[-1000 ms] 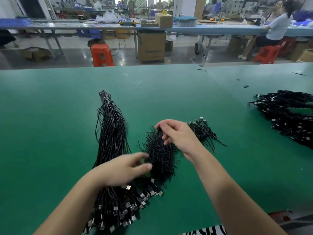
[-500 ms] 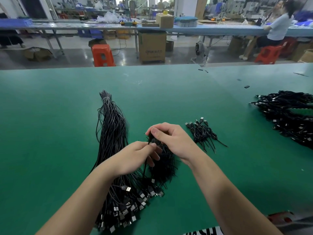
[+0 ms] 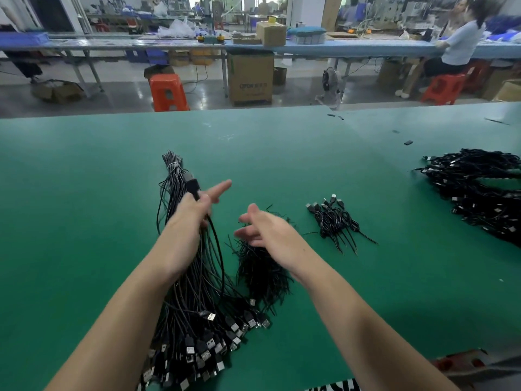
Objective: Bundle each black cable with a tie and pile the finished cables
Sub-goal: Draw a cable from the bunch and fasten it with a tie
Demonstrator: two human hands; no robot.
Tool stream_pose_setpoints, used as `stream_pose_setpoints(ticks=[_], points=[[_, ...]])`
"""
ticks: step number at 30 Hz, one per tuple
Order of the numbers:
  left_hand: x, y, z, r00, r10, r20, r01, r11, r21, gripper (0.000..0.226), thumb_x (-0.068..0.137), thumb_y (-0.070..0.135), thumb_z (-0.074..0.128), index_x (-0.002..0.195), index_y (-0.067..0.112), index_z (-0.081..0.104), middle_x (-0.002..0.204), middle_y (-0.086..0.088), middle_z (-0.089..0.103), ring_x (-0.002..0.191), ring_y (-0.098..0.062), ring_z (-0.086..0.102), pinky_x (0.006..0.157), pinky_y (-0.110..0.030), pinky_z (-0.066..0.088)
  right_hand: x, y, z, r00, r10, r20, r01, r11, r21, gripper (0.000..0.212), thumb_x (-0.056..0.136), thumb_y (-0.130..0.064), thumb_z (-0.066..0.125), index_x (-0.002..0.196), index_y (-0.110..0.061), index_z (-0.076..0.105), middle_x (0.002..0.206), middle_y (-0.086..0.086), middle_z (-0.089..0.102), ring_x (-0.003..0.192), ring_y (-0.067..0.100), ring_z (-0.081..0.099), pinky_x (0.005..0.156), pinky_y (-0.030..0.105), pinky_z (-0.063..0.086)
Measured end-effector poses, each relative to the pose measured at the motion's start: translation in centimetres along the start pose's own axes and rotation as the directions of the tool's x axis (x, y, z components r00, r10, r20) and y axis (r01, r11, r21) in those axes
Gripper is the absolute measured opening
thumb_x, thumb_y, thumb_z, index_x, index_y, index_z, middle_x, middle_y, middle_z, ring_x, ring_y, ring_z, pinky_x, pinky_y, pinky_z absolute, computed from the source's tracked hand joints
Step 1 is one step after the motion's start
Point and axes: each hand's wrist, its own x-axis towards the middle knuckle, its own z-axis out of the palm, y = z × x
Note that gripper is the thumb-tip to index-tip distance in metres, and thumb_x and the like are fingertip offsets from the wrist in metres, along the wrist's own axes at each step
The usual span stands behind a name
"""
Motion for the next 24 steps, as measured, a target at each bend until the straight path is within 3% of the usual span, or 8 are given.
stream_pose_setpoints(ticks=[2,4,8,13,16,19,21,24], points=[[0.5,-0.7,-0.5,1.000,0.022,0.010,-0.021,0.998,-0.066,0.049,0.092,0.067,0.021,0.133,0.065,0.048,0.148,0.023,0.040,0.142,0.001,0.028,0.119,-0.051,0.021,-0.3,-0.1,1.1,0.988,-0.030,0.149,0.023,0.999,0.049,0.059,0.089,-0.076,0.034,0.111,-0.034,0.069,0.111,-0.012,0.075,0.114,0.010,0.065,0.110,0.043,0.043],[0.6,-0.8,-0.3,0.997,0.033,0.071,-0.023,0.990,-0.141,0.049,0.092,0.062,0.026,0.134,0.059,0.051,0.154,0.019,0.040,0.149,-0.007,0.023,0.121,-0.054,0.016,-0.7,-0.4,2.1,0.965,-0.094,0.243,0.051,0.983,0.177,0.042,0.100,-0.056,0.042,0.101,-0.027,0.072,0.092,-0.004,0.076,0.102,0.016,0.069,0.107,0.041,0.045],[0.0,-0.3,0.4,0.982,0.110,0.156,-0.006,0.835,-0.550,0.050,0.096,0.036,0.031,0.129,0.030,0.068,0.147,0.002,0.054,0.144,-0.009,0.038,0.121,-0.042,0.019,-1.4,-0.7,3.3,0.957,-0.133,0.259,-0.011,0.872,0.489,0.037,0.104,-0.039,0.047,0.074,-0.021,0.059,0.052,-0.009,0.032,0.050,0.012,0.037,0.054,0.023,0.043],[0.2,0.9,0.1,0.991,0.114,-0.076,-0.137,0.808,-0.573,0.049,0.096,0.017,0.029,0.105,0.011,0.077,0.132,-0.009,0.066,0.139,-0.015,0.047,0.121,-0.039,0.024,-1.4,0.8,3.9,0.903,-0.053,0.427,-0.238,0.766,0.597,0.044,0.104,-0.042,0.049,0.067,-0.019,0.044,0.054,-0.008,0.024,0.050,0.012,0.020,0.045,0.020,0.025],[0.7,1.4,-0.3,0.987,0.039,-0.158,-0.146,0.649,-0.747,0.046,0.101,0.015,0.026,0.105,-0.003,0.068,0.119,-0.019,0.071,0.129,-0.031,0.057,0.115,-0.047,0.039,-1.0,1.8,3.9,0.884,-0.034,0.466,-0.305,0.714,0.630,0.045,0.105,-0.042,0.047,0.065,-0.020,0.042,0.055,-0.007,0.021,0.051,0.011,0.019,0.045,0.019,0.025],[0.6,1.2,-1.3,0.991,0.071,0.112,0.082,0.336,-0.938,0.046,0.099,0.024,0.034,0.086,0.005,0.074,0.094,-0.015,0.075,0.118,-0.040,0.063,0.092,-0.045,0.056,-0.5,2.5,3.6,0.859,-0.047,0.510,-0.377,0.617,0.691,0.045,0.104,-0.042,0.048,0.064,-0.021,0.043,0.052,-0.009,0.025,0.048,0.008,0.024,0.043,0.017,0.026],[0.1,0.8,-2.0,0.858,0.210,0.469,0.424,0.225,-0.877,0.041,0.101,0.024,0.039,0.092,0.000,0.070,0.088,-0.017,0.070,0.101,-0.038,0.071,0.075,-0.034,0.058,-0.2,3.0,3.1,0.846,-0.038,0.532,-0.423,0.560,0.712,0.044,0.102,-0.039,0.050,0.062,-0.020,0.046,0.049,-0.010,0.029,0.045,0.007,0.024,0.040,0.017,0.026],[-0.3,-0.2,-1.6,0.604,0.184,0.775,0.504,0.665,-0.551,0.047,0.103,0.029,0.042,0.106,-0.014,0.063,0.091,-0.029,0.070,0.079,-0.037,0.074,0.056,-0.028,0.057,-0.2,3.6,2.6,0.870,0.054,0.490,-0.383,0.700,0.603,0.042,0.100,-0.040,0.053,0.062,-0.022,0.050,0.045,-0.011,0.031,0.038,0.005,0.026,0.036,0.019,0.019]])
